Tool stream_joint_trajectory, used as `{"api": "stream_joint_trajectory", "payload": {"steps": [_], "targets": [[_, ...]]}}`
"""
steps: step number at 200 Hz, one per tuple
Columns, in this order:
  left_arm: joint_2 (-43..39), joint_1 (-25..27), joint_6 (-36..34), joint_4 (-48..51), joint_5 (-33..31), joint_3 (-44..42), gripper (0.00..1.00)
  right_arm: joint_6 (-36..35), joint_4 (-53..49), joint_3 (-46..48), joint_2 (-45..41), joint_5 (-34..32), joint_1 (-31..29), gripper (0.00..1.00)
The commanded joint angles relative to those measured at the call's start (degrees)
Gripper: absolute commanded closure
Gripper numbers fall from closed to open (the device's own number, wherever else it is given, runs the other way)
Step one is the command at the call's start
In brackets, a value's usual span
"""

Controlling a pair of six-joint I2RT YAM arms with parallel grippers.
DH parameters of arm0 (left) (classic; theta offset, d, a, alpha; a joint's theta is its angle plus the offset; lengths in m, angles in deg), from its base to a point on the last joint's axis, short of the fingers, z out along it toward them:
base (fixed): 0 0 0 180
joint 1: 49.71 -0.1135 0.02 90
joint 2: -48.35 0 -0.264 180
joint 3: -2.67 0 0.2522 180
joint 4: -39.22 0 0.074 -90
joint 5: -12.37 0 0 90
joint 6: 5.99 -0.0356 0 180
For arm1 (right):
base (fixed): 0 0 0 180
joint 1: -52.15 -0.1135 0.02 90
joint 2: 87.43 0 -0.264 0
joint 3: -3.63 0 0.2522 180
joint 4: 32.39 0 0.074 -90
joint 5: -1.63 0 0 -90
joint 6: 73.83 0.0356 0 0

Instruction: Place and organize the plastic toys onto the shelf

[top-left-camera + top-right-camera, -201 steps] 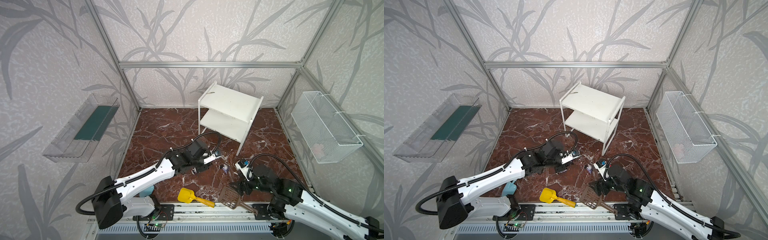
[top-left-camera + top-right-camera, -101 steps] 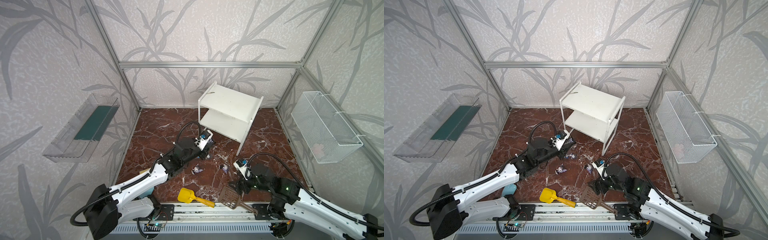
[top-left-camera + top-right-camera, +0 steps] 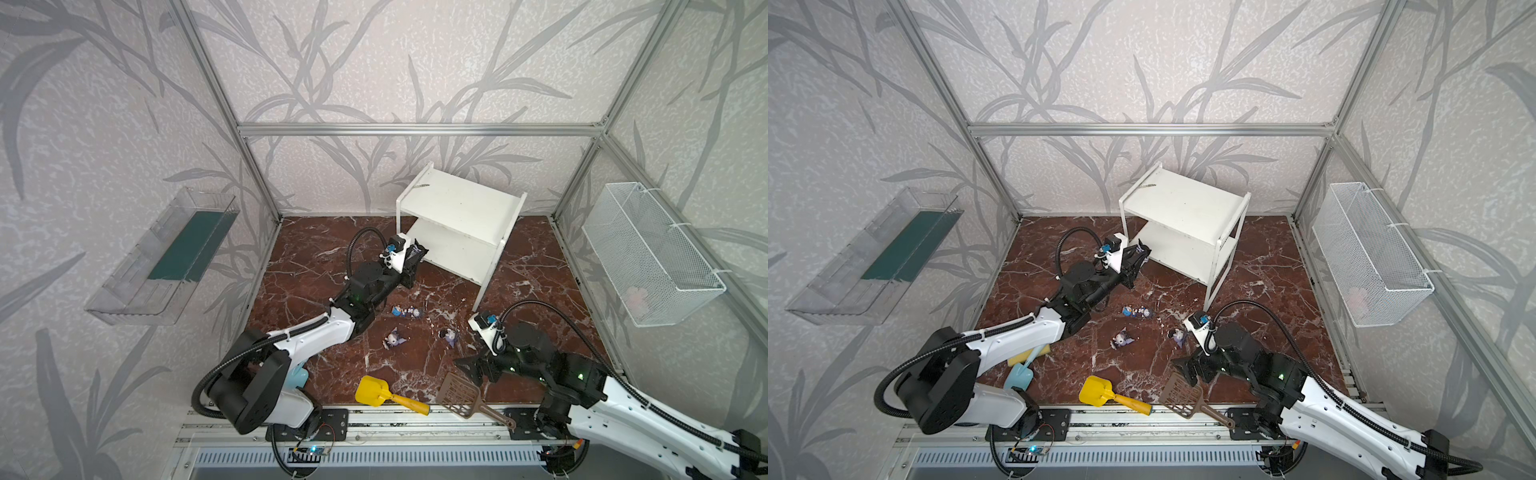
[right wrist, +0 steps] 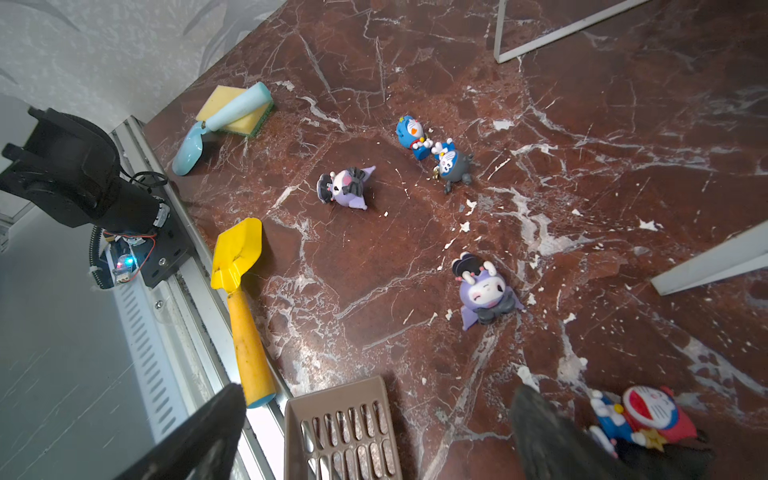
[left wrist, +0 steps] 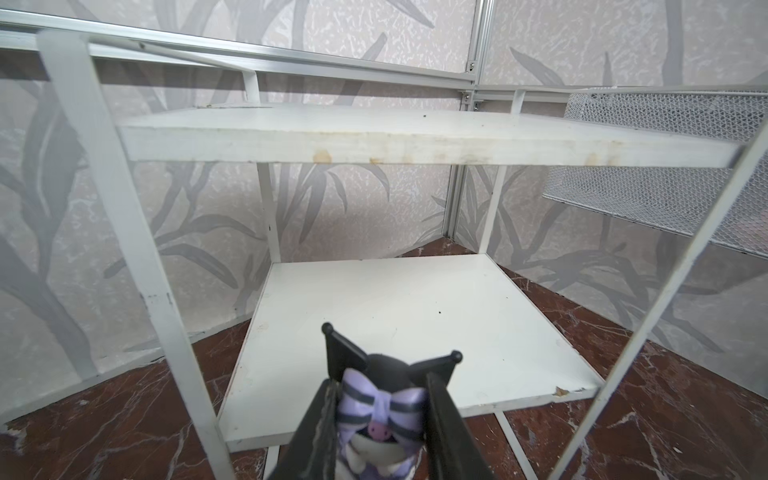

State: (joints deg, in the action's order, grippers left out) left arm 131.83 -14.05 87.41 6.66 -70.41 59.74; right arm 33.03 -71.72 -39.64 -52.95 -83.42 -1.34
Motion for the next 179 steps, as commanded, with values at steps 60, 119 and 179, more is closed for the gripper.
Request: {"api": "stream_joint_trajectory", "payload": {"steps": [60,119,179], "targets": [[9.8,-1.2,2.5,-16.0,-0.6,4.5,0.7,-2.7,-2.8,-5.0,-1.7,-1.7,-0.6,0.01],[16.1,-1.2,3.7,-21.5,-3.9,6.0,0.69,-3.6,-2.7,-5.8,-0.4,-1.3,-0.5,0.01],[20.5,-0.8,3.3,-23.4,-8.8,7.7,0.69,-3.6,-2.4,-5.9,0.2,-0.6,-0.6,0.01]]}}
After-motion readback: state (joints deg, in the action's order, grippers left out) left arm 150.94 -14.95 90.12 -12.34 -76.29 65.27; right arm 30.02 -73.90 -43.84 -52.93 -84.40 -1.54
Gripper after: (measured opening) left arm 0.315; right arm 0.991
